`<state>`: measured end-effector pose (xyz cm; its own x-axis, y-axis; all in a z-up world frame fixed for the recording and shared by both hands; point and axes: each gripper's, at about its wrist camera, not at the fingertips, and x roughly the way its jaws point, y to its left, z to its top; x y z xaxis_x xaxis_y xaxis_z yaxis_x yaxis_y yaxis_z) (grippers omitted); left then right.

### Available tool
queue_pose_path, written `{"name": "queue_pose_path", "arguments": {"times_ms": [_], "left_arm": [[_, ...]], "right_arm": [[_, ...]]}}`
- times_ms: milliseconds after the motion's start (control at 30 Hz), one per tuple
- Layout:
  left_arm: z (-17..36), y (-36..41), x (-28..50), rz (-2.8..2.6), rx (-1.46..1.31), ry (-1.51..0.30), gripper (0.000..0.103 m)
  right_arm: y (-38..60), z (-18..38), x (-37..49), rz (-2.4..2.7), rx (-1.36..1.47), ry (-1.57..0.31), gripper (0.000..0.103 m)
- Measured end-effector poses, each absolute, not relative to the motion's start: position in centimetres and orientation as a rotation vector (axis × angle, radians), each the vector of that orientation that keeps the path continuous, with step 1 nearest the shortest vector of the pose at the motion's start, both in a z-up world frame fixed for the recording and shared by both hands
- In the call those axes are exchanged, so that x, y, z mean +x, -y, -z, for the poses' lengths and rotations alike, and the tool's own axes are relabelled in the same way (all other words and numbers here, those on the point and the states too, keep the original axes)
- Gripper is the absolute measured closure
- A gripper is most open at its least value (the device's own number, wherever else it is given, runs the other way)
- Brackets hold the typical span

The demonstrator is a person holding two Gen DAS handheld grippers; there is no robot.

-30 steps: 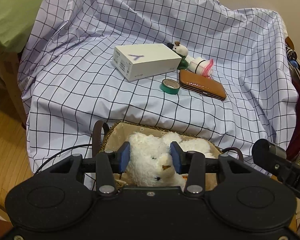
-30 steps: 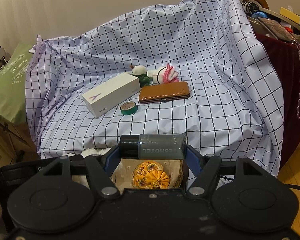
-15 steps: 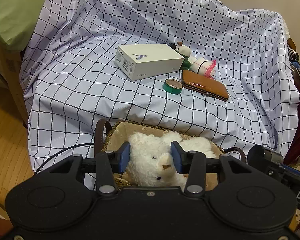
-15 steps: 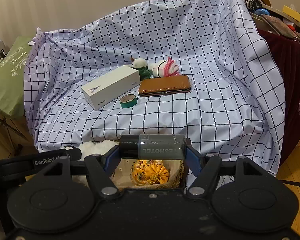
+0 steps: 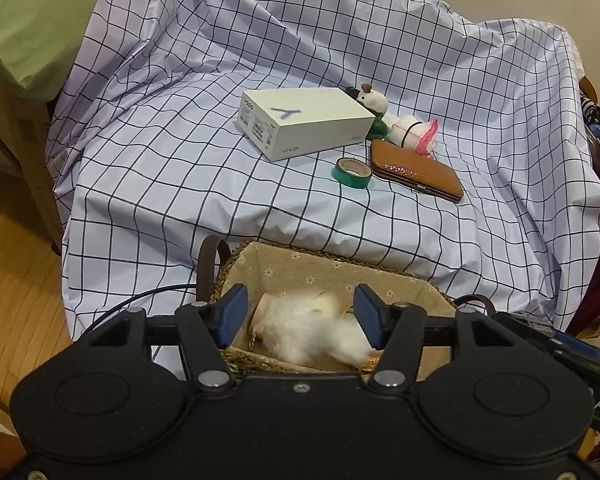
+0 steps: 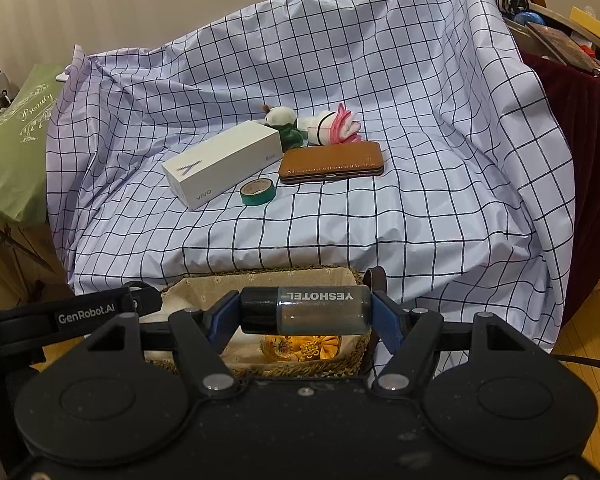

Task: Organize soft objects
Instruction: 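Open both grippers to drop the teddy bear and green bottle into the basket, then move both grippers back from the basket toward the items on the sheet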

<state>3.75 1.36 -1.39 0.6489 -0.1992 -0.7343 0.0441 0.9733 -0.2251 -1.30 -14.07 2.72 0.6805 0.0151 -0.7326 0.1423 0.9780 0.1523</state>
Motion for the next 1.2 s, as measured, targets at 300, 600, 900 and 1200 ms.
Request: {"name": "queue_pose_path", "arguments": {"times_ms": [300,600,900,1200], "left_arm": [[1.34,-1.43,3.58,0.136,-0.191,-0.854,0.043],[1.32,-1.46,3.49,0.135,-0.19,-0.853,0.042],[1.33,-1.45,3.42,0.135,-0.187,-0.855,0.042],[1.41,-1.34,3.3,0.133,-0.176,-0.853,0.04]], "right_arm": [[13.93,-2.46,-0.91,0.068,0.199,-0.828,0.034],[14.02,-2.43,-0.86,0.064,0.201,-0.828,0.034],[13.96,-2.4,-0.86,0.062,0.2,-0.829,0.034],[13.94,-2.3,-0.92,0.063,0.199,-0.834,0.034]]}}
